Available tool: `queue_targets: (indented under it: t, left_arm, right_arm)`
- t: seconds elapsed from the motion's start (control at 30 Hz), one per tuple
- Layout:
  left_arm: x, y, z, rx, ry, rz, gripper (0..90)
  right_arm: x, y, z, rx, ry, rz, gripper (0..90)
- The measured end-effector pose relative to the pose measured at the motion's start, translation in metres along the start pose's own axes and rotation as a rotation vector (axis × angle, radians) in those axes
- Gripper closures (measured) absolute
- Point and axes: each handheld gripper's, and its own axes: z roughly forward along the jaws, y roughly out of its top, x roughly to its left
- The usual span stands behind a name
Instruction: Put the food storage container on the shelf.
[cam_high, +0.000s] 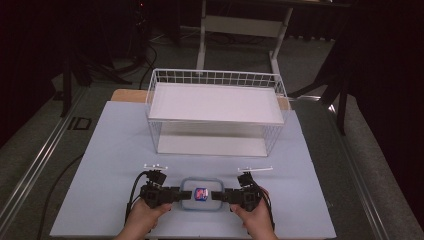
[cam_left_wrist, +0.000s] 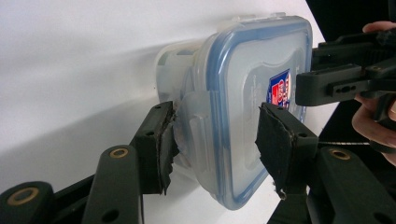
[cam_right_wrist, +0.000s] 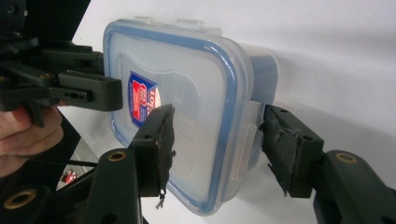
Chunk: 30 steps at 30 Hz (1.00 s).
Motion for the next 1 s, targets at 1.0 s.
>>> queue_targets:
  t: [1.0]
  left_arm:
    - [-0.025, 0.075, 0.003, -0.233, -0.001, 0.119, 49.3]
  right_arm:
    - [-0.002, 0.063, -0.046, -0.217, -0.066, -0.090, 44.2]
